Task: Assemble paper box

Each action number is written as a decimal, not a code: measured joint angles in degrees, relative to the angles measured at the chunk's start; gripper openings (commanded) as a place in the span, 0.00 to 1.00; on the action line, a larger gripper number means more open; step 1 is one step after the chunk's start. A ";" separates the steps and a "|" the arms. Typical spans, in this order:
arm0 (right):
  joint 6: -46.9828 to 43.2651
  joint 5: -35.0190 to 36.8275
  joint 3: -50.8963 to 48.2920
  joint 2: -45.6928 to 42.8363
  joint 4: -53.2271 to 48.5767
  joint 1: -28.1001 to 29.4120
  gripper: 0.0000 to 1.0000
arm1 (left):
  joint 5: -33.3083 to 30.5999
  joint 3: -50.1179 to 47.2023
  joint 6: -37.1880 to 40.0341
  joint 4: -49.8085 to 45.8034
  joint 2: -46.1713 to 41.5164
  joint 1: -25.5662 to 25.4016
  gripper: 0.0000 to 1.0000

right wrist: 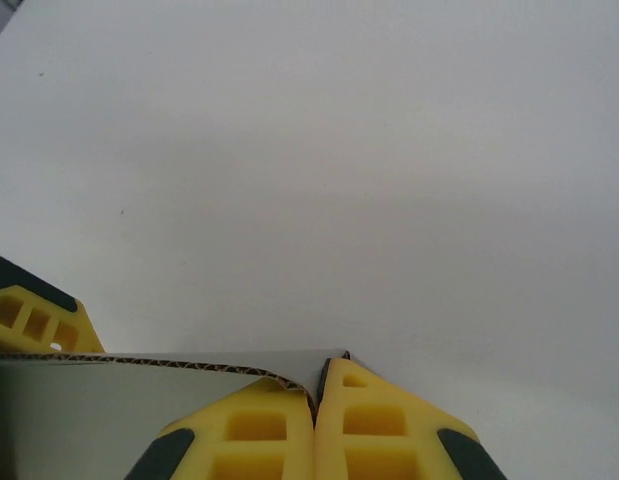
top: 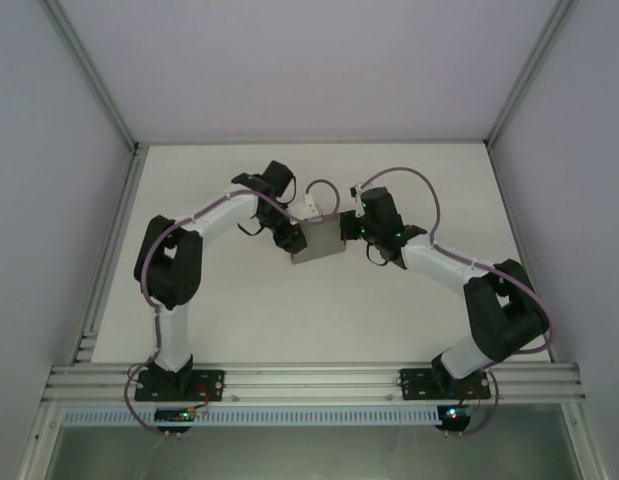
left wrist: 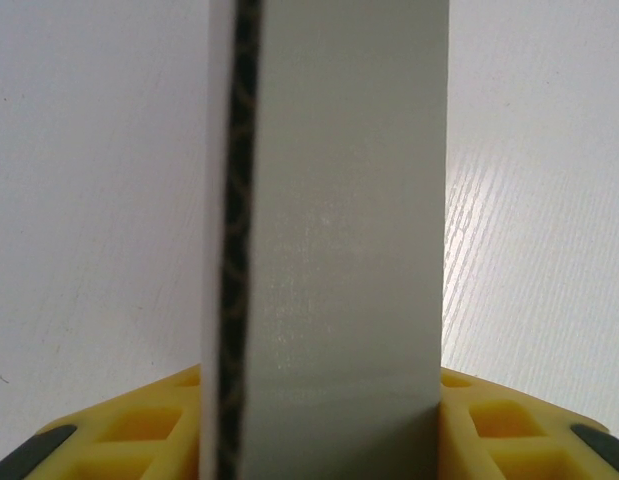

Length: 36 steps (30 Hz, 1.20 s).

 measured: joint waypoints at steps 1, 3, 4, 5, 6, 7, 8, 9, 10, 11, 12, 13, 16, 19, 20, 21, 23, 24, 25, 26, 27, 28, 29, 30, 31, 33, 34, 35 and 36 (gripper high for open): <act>-1.18 0.02 -0.98 -0.09 1.81 0.00 0.00 | -0.04 0.07 -0.13 -0.13 0.02 0.04 0.36; -3.19 0.02 -2.71 -0.11 5.05 0.00 0.00 | -0.07 0.33 -0.33 -0.37 0.24 0.09 0.36; -4.00 0.00 -3.74 -0.09 7.08 0.00 0.00 | -0.02 0.46 -0.37 -0.50 0.31 0.11 0.37; -4.57 -0.02 -4.74 -0.09 8.96 0.00 0.00 | -0.04 0.46 -0.46 -0.52 0.33 0.13 0.37; -5.14 -0.04 -5.86 -0.09 11.08 0.00 0.00 | -0.07 0.46 -0.61 -0.52 0.33 0.13 0.38; -5.49 -0.07 -7.06 -0.02 13.38 0.00 0.00 | -0.13 0.46 -0.74 -0.52 0.31 0.13 0.38; -5.64 -0.09 -7.85 0.07 15.02 0.00 0.00 | -0.20 0.48 -0.81 -0.52 0.33 0.13 0.38; -5.66 -0.11 -8.37 0.17 16.26 0.00 0.00 | -0.24 0.57 -0.85 -0.59 0.33 0.13 0.39; -5.66 -0.11 -8.63 0.35 17.09 0.00 0.00 | -0.26 0.57 -1.05 -0.59 0.33 0.13 0.39; -5.66 -0.11 -8.79 0.50 17.73 0.00 0.00 | -0.33 0.57 -1.20 -0.59 0.33 0.13 0.39; -5.66 -0.11 -8.98 0.55 18.21 0.00 0.00 | -0.42 0.57 -1.25 -0.59 0.33 0.13 0.39; -5.44 -0.13 -9.01 0.55 18.18 0.00 0.00 | -0.44 0.59 -1.29 -0.59 0.33 0.13 0.39; -3.96 -0.22 -9.03 0.55 18.18 0.00 0.00 | -0.55 0.66 -1.44 -0.63 0.33 0.13 0.42; -2.82 -0.17 -9.03 0.55 18.18 0.07 0.00 | -0.61 0.66 -1.46 -0.63 0.33 0.09 0.48; -2.60 -0.02 -9.03 0.55 18.14 0.13 0.00 | -0.63 0.66 -1.62 -0.61 0.33 0.09 0.51; -2.43 -0.02 -9.01 0.55 18.10 0.24 0.00 | -0.81 0.66 -1.81 -0.52 0.33 0.09 0.55; -2.40 -0.24 -8.76 0.52 17.57 0.87 0.00 | -1.33 0.66 -2.47 0.59 0.33 0.04 0.65; -2.43 0.22 -8.50 0.52 17.11 1.38 0.00 | -1.75 0.66 -2.71 1.03 0.33 0.04 0.72; -2.47 0.90 -8.15 0.52 16.41 1.70 0.00 | -2.05 0.66 -2.75 1.22 0.26 0.09 0.78; -2.49 1.53 -7.74 0.50 15.63 1.95 0.00 | -2.40 0.66 -3.21 1.53 0.24 0.11 0.82; -2.54 2.45 -7.28 0.48 14.67 2.23 0.00 | -2.62 0.66 -3.48 1.88 0.20 0.11 0.98; -2.64 3.23 -6.95 0.44 13.90 2.49 0.00 | -2.86 0.61 -3.76 2.29 0.07 0.11 1.00; -2.67 3.91 -6.75 0.37 13.27 2.73 0.00 | -3.08 0.42 -4.13 2.86 -0.20 0.11 1.00; -2.64 4.61 -6.62 0.33 12.79 3.08 0.00 | -3.37 0.02 -4.31 3.48 -0.81 0.11 1.00; -2.64 5.25 -6.49 0.31 12.31 3.41 0.00 | -3.67 -0.52 -4.61 4.11 -1.57 0.11 1.00; -2.62 6.47 -5.73 0.31 10.60 4.28 0.00 | -4.22 -1.79 -5.73 5.25 -3.48 0.07 1.00; -2.54 7.17 -5.27 0.31 9.60 4.81 0.00 | -4.74 -2.47 -6.47 5.97 -4.61 0.02 1.00; -2.43 7.78 -4.81 0.28 8.57 5.40 0.00 | -5.20 -3.08 -7.26 6.62 -5.79 0.02 1.00; -2.38 8.39 -4.35 0.26 7.52 6.19 0.00 | -5.66 -3.87 -8.26 7.48 -7.10 0.02 1.00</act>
